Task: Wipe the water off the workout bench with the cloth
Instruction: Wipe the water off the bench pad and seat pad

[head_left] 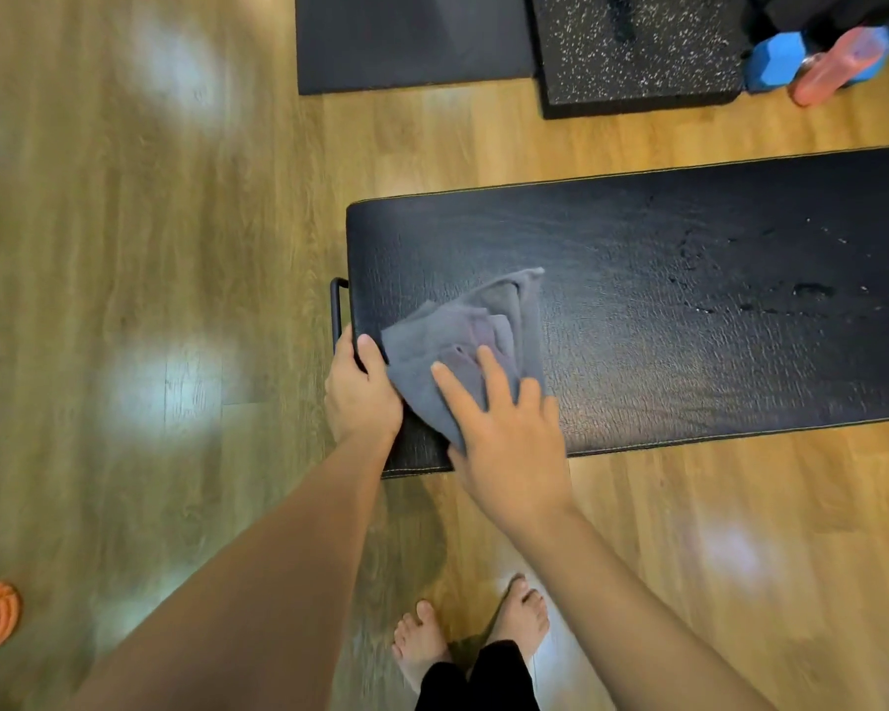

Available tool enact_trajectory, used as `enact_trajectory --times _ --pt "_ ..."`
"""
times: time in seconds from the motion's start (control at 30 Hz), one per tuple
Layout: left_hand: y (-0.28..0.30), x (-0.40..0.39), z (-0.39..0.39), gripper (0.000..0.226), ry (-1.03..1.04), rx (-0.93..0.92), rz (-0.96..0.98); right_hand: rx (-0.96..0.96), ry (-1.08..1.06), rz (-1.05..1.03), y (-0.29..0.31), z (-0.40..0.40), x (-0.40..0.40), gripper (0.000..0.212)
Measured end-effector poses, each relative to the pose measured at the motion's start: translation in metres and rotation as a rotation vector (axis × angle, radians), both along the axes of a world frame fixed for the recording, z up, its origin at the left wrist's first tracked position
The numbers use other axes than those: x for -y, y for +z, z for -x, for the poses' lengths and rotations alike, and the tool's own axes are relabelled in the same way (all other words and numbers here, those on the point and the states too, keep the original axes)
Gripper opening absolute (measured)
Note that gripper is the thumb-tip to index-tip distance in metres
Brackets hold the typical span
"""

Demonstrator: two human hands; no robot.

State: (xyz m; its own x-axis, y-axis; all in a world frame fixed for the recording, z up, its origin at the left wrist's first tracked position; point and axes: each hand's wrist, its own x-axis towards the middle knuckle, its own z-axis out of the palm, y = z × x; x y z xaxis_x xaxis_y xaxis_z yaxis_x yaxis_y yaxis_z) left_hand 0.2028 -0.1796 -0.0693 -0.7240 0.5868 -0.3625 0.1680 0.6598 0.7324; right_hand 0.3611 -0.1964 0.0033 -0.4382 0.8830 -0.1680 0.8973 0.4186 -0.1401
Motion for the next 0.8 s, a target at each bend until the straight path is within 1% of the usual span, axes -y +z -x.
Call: enact_trajectory --times 0.07,0.17,0.23,0.27,0.33,0.4,0.47,0.5,0.53,0.57,0.67,0.73,0.8 --pt "0.002 0.001 0.0 0.053 -0.012 -0.051 0.031 0.022 -0.063 -0.025 0.001 -0.032 -0.015 0.078" --pt "0.001 0.001 0.002 0.05 -0.013 -0.038 0.046 0.083 -0.345 -0.05 0.001 -0.063 -0.059 0.076" --pt "0.0 0.001 0.002 0.051 -0.004 -0.031 0.048 0.107 -0.521 -0.057 0.0 -0.063 -0.09 0.071" --pt "0.0 0.001 0.002 0.051 -0.004 -0.049 0.049 0.118 -0.576 -0.049 -0.001 -0.056 -0.101 0.07" --pt "0.0 0.001 0.001 0.051 -0.009 -0.066 0.056 0.15 -0.609 -0.043 -0.003 -0.032 -0.11 0.071" --pt "-0.002 0.0 0.001 0.053 -0.015 -0.046 0.065 0.131 -0.529 -0.053 0.0 -0.002 -0.099 0.072" --pt "-0.002 0.001 0.001 0.057 -0.025 -0.034 0.042 0.085 -0.325 -0.067 -0.002 0.029 -0.071 0.072" --pt "-0.003 0.001 0.002 0.056 -0.045 -0.033 0.022 0.052 -0.213 -0.07 -0.005 0.043 -0.053 0.069" --pt "-0.005 0.002 0.006 0.049 -0.069 -0.019 0.013 0.02 -0.131 -0.063 -0.006 0.054 -0.034 0.066" --pt "-0.008 0.003 0.009 0.043 -0.097 0.004 0.007 0.004 -0.091 -0.041 -0.006 0.059 -0.019 0.063" --pt "-0.01 0.003 0.008 0.039 -0.089 0.018 0.001 -0.021 -0.06 0.018 -0.002 0.038 -0.005 0.067" --pt "-0.007 0.001 0.003 0.052 -0.035 -0.008 -0.021 -0.009 0.027 -0.001 0.001 0.006 -0.009 0.071" --pt "-0.002 0.0 0.001 0.054 -0.027 -0.027 0.016 0.029 0.047 -0.009 0.003 -0.028 -0.019 0.074"
